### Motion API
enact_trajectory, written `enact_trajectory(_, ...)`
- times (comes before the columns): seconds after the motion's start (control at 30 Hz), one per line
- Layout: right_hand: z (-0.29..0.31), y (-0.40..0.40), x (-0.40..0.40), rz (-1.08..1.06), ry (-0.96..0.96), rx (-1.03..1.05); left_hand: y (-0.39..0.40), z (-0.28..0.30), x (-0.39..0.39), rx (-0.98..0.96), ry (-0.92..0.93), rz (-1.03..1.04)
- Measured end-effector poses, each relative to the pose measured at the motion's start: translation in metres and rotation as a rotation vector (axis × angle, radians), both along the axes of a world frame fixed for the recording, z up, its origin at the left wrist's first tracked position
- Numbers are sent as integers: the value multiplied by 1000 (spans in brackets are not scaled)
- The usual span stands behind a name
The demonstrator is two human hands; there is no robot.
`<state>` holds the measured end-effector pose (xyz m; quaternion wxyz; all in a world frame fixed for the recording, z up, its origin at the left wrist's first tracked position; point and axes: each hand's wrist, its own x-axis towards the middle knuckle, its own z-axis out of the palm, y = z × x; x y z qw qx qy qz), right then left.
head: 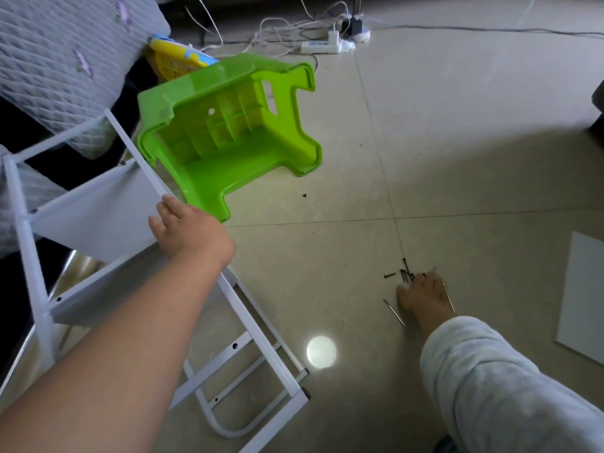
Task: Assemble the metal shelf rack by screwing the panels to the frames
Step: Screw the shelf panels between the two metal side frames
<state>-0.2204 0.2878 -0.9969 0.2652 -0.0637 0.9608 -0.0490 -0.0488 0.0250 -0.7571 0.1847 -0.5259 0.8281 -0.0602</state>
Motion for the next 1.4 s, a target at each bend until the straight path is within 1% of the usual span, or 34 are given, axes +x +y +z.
enact_trajectory(0.2,0,-1,1,35,-105,-142,3,-2,1,2,3,-1)
enact_trajectory(0.27,1,-8,-3,60,-141,-136,3,-2,3,-1,5,-1)
enact_trajectory(0.4,-2,-19,-5,204,-236,-79,1,-2,3,0,-1,-18)
enact_trajectory(0.47,-5,-24,-3,251,-225,-64,1,-1,2,-1,-6,-16)
enact_trajectory(0.63,-7,-39,17,261,-183,-44,1,0,1,2,-8,-17)
enact_trajectory(0.77,-6,-69,48,385,-188,-67,4,-1,3,6,-2,-32)
enact_trajectory(0.87,-3,-98,66,470,-245,-103,6,0,4,13,-4,-33)
enact_trajectory(0.93,-1,-106,70,458,-292,-96,6,-1,4,21,0,-35)
enact_trajectory(1.03,0,-103,66,460,-296,-70,6,0,5,16,9,-38)
enact_trajectory(1.13,6,-91,49,442,-195,-128,5,-1,5,8,20,-42)
enact_trajectory(1.17,8,-84,42,398,-136,-146,5,-2,6,8,24,-42)
enact_trajectory(1.23,9,-68,29,202,-36,-141,5,-3,5,5,28,-42)
enact_trajectory(1.27,8,-58,24,83,-36,-132,4,-3,5,6,28,-41)
enact_trajectory(1.3,6,-50,22,-12,-78,-128,4,-4,6,6,31,-40)
enact_trajectory(1.33,4,-45,22,-62,-131,-125,4,-4,6,6,35,-39)
enact_trajectory(1.4,-1,-46,29,-51,-187,-135,4,-5,6,1,46,-41)
